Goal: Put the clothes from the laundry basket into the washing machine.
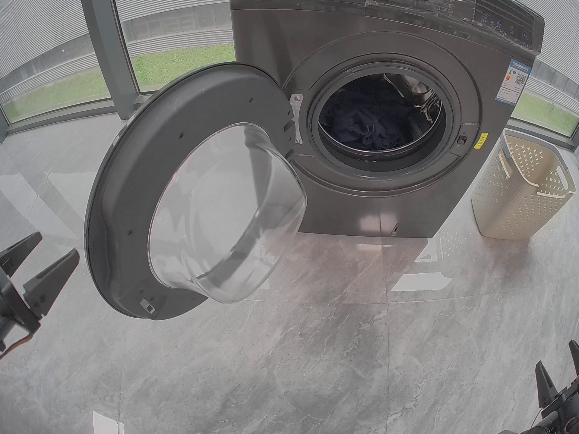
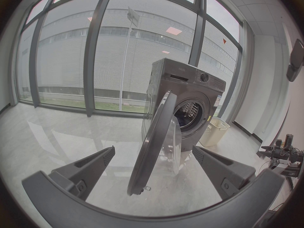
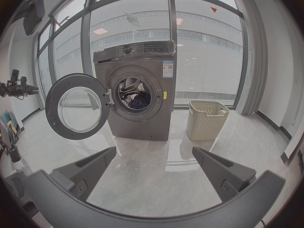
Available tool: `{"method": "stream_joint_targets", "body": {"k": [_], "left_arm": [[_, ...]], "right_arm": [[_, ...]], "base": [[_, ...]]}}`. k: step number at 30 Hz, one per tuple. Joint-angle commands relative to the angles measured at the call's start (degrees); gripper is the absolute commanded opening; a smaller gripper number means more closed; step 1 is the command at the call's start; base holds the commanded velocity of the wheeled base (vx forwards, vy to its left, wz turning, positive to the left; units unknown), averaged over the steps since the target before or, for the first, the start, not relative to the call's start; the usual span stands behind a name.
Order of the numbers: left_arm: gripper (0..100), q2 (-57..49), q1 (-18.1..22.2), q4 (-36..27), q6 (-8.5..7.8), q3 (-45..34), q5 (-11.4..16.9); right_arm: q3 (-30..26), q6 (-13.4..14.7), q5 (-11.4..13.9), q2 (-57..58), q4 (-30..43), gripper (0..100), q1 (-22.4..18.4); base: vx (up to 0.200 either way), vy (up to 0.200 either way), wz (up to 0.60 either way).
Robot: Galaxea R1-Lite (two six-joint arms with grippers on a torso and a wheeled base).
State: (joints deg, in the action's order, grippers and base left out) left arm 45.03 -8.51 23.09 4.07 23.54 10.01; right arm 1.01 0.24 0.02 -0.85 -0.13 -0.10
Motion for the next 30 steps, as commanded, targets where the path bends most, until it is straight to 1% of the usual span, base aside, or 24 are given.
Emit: {"method": "stream_joint_targets", "body": {"k": [1,6,7,8,9,11,12,14,19,21,23,24,25,26,28,30], "left_arm": [[100,12.1,-0.6,3.6,0.23,2.7,2.1],[100,13.5,-0.6,3.8,0.06,4.8,2.6],[100,13.4,-0.6,3.8,0.06,4.8,2.8],[100,13.1,-0.8,3.7,0.06,4.6,3.9],[100,13.1,-1.2,3.7,0.06,4.4,4.9],[100,13.0,-2.4,3.7,0.15,4.3,6.2],[100,13.0,-4.0,3.7,0.23,4.1,7.0],[100,13.0,-6.1,3.8,0.67,4.0,7.3],[100,11.9,-11.7,3.7,1.03,3.3,7.2],[100,11.1,-14.8,3.6,1.55,2.8,7.1],[100,10.6,-17.3,3.4,2.43,2.7,7.0],[100,10.4,-17.8,3.4,2.61,2.7,6.9],[100,10.0,-19.0,3.2,3.31,2.7,6.5],[100,9.9,-19.0,3.1,3.57,2.7,6.3],[100,10.0,-18.6,3.5,3.57,2.7,5.8],[100,9.4,-16.3,3.7,3.66,3.3,3.6]], "right_arm": [[-1.0,0.1,-0.1,0.3,0.0,100,0.0],[-1.0,0.3,-0.2,0.3,-0.1,100,0.0],[-1.0,0.3,-0.2,0.3,-0.1,100,0.0],[-1.0,0.4,-0.3,0.3,-0.1,100,0.0],[-1.0,0.4,-0.3,0.3,-0.1,100,0.0],[-1.0,0.3,-0.3,0.3,-0.1,100,0.0],[-1.0,0.3,-0.3,0.3,-0.1,100,0.0],[-1.0,0.3,-0.3,0.3,-0.1,100,0.0],[-1.0,0.3,-0.3,0.3,-0.1,100,0.0],[-1.0,0.3,-0.3,0.3,-0.1,100,0.0],[-1.0,0.3,-0.3,0.3,-0.1,100,0.0],[-1.0,0.3,-0.3,0.3,-0.1,100,0.0],[-1.0,0.3,-0.3,0.3,-0.1,100,0.0],[-1.0,0.3,-0.3,0.3,-0.1,100,0.0],[-1.0,0.4,-0.2,0.3,-0.1,100,0.0],[-1.0,0.4,-0.2,0.3,-0.1,100,0.0]], "base": [[0.0,0.0,0.0],[0.0,0.0,0.0],[0.0,0.0,0.0],[0.0,0.0,0.0],[0.0,0.0,0.0],[0.0,0.0,0.0],[0.0,0.0,0.0],[0.0,0.0,0.0],[0.0,0.0,0.0],[0.0,0.0,0.0],[0.0,0.0,0.0],[0.0,0.0,0.0],[0.0,0.0,0.0],[0.0,0.0,0.0],[0.0,0.0,0.0],[0.0,0.0,0.0]]}}
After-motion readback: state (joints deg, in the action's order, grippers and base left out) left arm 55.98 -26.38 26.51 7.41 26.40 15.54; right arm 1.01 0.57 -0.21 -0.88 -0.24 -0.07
